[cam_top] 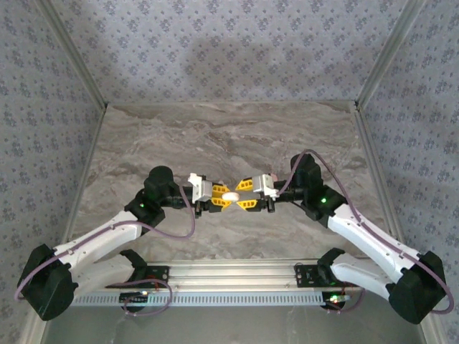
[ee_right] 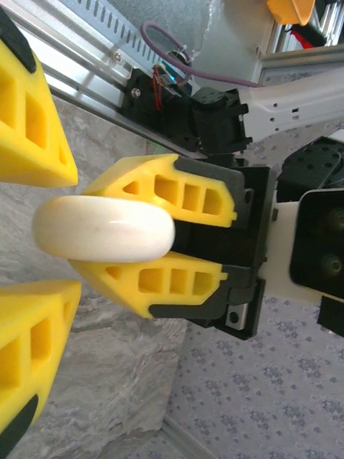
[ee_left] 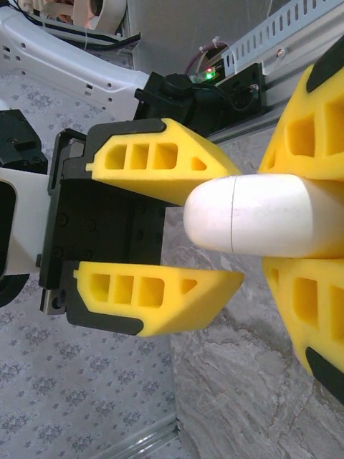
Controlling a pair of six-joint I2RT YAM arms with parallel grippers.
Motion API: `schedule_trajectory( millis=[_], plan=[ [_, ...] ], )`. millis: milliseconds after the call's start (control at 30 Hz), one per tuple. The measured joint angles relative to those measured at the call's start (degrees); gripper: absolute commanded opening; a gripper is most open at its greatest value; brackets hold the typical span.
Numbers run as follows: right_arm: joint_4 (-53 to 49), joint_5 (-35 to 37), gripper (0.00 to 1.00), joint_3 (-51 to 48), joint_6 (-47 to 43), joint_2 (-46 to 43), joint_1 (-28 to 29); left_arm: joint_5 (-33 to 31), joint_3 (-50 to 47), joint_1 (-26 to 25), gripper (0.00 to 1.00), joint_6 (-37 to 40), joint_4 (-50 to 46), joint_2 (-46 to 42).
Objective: Insert the wireless bluetooth earbuds into the charging case
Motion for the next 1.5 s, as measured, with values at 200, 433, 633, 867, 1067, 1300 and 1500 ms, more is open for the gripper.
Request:
schedule_trajectory(
  millis=[200,433,633,867,1067,1300,1500],
  plan=[
    [0.3,0.0,0.29,0.5,-0.5,1.3,1.0,0.0,0.0,0.0,0.09,0.0,0.0,0.0],
    [0.0,0.7,0.11,1.2,-0.5,2.0,1.1,-0.2,0.0,0.5,0.19,0.0,-0.1,-0.1],
    [-5.4,2.8,0.09,2.9,-3.2,2.0,1.2,-3.2,1.0,0.3,0.45,4.5,-6.7,-1.8],
    [-22.0,9.7,0.08,11.0,-9.0,2.6,1.6,-10.6,6.2,-1.4,0.47,17.0,-24.0,-5.5],
    [-28.3,12.4,0.08,13.4,-10.4,6.4,4.0,-13.1,6.7,-2.7,0.47,21.4,-30.2,-4.2],
    [-30.3,12.6,0.08,14.4,-11.0,9.3,5.4,-13.0,6.7,-3.1,0.39,21.7,-30.5,-2.1],
    [-30.3,11.7,0.08,15.3,-11.1,10.5,5.8,-12.5,6.7,-3.1,0.29,21.5,-30.2,-1.9]
  ],
)
